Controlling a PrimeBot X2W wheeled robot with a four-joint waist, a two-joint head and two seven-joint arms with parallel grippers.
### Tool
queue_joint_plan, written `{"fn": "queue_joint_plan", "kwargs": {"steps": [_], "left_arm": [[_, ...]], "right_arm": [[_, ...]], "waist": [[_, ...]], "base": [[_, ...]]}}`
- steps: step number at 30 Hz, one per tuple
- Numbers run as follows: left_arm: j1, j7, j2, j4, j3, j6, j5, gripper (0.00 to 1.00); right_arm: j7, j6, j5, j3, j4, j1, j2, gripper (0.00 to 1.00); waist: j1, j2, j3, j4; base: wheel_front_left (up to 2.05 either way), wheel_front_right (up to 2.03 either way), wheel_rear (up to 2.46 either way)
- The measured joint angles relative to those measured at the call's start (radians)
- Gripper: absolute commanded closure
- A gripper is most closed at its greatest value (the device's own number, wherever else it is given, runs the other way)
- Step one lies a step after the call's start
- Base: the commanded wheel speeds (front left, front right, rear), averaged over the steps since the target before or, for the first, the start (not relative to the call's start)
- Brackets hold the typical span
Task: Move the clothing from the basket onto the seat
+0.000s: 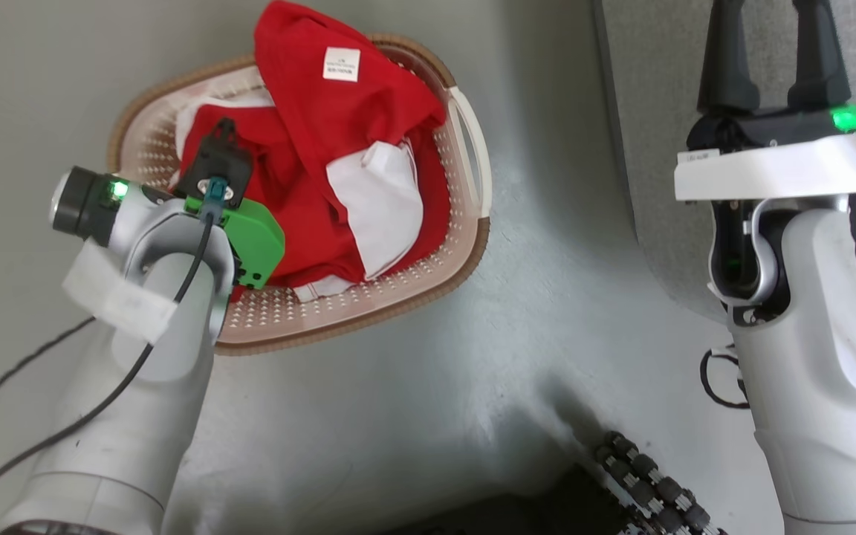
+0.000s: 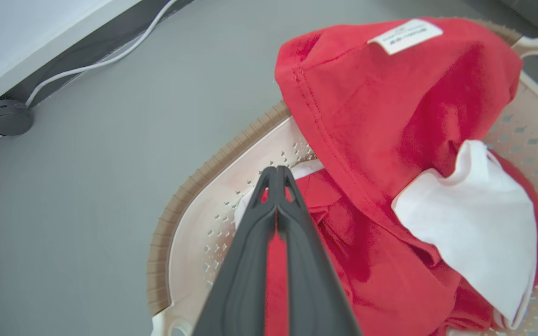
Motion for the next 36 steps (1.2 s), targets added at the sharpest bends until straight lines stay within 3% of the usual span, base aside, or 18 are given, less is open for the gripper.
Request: {"fn": "queue_joint_plan", "kwargs": {"steps": [7,8,10,11,13,19,23,36], "left_arm": [[0.062,-0.048,-0.001,-0.132,-0.032,-0.044,-0.194,1.0],[0.07,-0.051,-0.001,-0.15,-0.034,-0.049,-0.213,0.96],[0.077,-0.052,-0.001,-0.166,-0.037,-0.049,-0.238,0.41],[0.086,-0.052,-0.001,-0.182,-0.04,-0.049,-0.259,0.22],[0.103,-0.053,-0.001,-0.211,-0.045,-0.049,-0.293,0.0],[0.166,-0.052,-0.001,-0.316,-0.041,-0.047,-0.401,0.0],[0.195,-0.052,-0.001,-0.414,-0.009,-0.022,-0.444,0.0],[0.4,-0.052,-0.003,-0.546,0.121,0.024,-0.43,0.0]], "right_arm": [[0.0,0.023,-0.043,-0.023,0.038,0.045,0.0,0.0],[0.0,0.027,-0.049,-0.026,0.042,0.051,0.0,0.0],[0.0,0.028,-0.052,-0.028,0.045,0.058,0.0,0.0],[0.0,0.032,-0.053,-0.031,0.049,0.064,-0.001,0.0],[0.0,0.038,-0.061,-0.036,0.057,0.077,-0.008,0.0],[0.0,0.049,-0.079,-0.046,0.075,0.118,-0.026,0.0],[0.0,0.058,-0.089,-0.047,0.091,0.154,-0.034,0.0],[0.0,0.069,-0.104,-0.048,0.13,0.281,-0.043,0.0]], "waist": [[0.0,0.0,-0.086,0.028],[0.0,0.0,-0.098,0.031],[0.0,0.0,-0.111,0.036],[0.0,0.0,-0.123,0.04],[0.0,0.0,-0.149,0.049],[0.0,0.0,-0.229,0.079],[0.0,0.0,-0.283,0.101],[-0.0001,0.0,-0.465,0.178]], "base": [[0.0,0.0,0.0],[0.0,0.0,0.0],[0.0,0.0,0.0],[0.0,0.0,0.0],[0.0,0.0,0.0],[0.0,0.0,0.0],[0.0,0.0,0.0],[0.0,0.0,0.0]]}}
